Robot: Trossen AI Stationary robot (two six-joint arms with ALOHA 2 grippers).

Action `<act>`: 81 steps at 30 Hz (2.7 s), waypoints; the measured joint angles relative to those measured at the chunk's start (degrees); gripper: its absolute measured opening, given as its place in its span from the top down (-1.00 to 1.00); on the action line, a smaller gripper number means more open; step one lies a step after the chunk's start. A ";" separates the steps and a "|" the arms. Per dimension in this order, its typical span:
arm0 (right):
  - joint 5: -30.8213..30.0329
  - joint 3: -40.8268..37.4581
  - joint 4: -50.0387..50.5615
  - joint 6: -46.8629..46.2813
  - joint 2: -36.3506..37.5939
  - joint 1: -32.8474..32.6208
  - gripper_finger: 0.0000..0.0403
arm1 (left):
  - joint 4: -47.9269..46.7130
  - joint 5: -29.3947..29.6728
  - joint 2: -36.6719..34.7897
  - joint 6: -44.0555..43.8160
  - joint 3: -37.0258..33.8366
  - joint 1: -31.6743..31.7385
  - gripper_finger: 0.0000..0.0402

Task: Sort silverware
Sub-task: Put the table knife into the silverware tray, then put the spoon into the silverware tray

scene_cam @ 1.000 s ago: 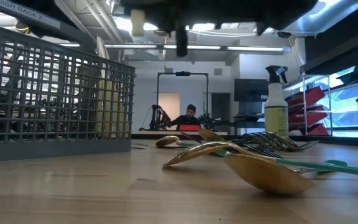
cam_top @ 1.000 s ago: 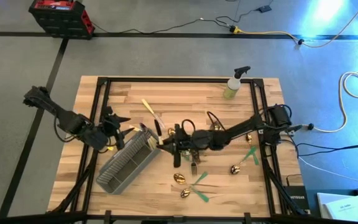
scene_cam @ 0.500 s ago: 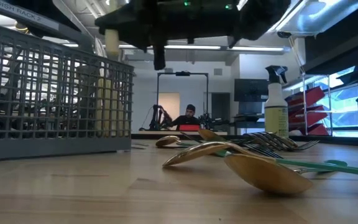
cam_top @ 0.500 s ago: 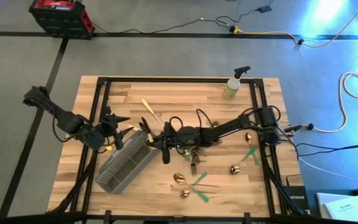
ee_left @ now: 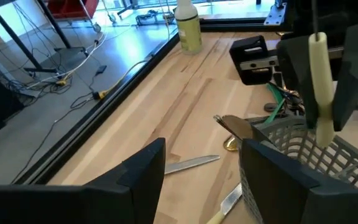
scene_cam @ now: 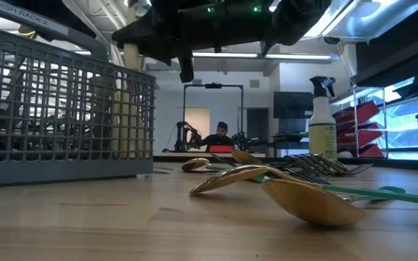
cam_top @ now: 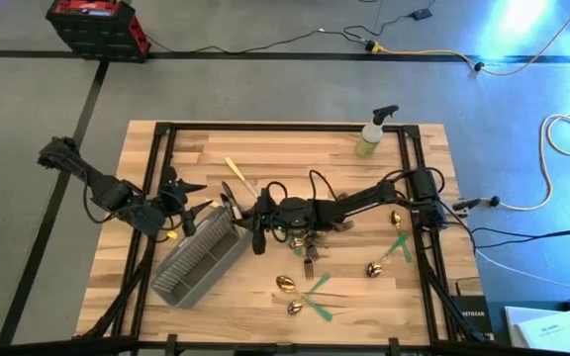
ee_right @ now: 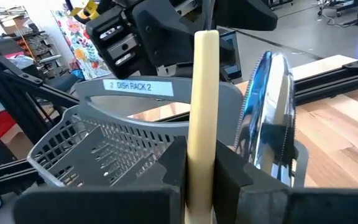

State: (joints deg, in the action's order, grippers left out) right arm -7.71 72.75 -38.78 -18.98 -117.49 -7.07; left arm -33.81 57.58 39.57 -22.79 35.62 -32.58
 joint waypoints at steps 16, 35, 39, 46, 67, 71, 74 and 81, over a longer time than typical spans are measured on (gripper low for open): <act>-2.83 0.00 1.22 -0.24 -0.55 -0.02 0.89 | 4.82 0.09 0.00 5.71 0.00 0.00 0.03; -7.06 -0.02 -2.39 -5.11 -3.63 -0.09 0.71 | 4.36 0.61 -0.06 5.90 0.07 0.00 0.03; -6.84 -0.04 -2.37 -5.16 -3.63 -0.46 0.71 | 4.38 0.66 -0.06 5.90 0.07 0.00 0.03; -6.16 -0.02 -2.35 -5.16 -3.65 -0.46 0.70 | 4.39 0.68 -0.04 5.90 0.11 0.00 0.03; -3.73 -0.02 -1.84 -4.26 -3.67 -0.46 0.70 | 4.42 1.00 -0.06 6.37 0.11 0.00 0.03; -3.76 -0.02 -1.86 -3.67 -3.69 -0.46 0.70 | 4.45 1.03 -0.04 6.32 0.11 -0.02 0.03; -3.76 -0.02 -1.98 -3.67 -3.71 -0.46 0.68 | 4.45 1.03 -0.06 6.32 0.11 0.00 0.03; -5.31 -0.02 -3.13 -3.52 -3.78 -0.97 0.32 | 4.42 1.03 -0.04 6.30 0.11 0.00 0.03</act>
State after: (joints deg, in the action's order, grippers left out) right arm -13.02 72.73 -41.91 -22.50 -121.27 -8.04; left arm -29.39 58.61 39.52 -16.49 35.73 -32.58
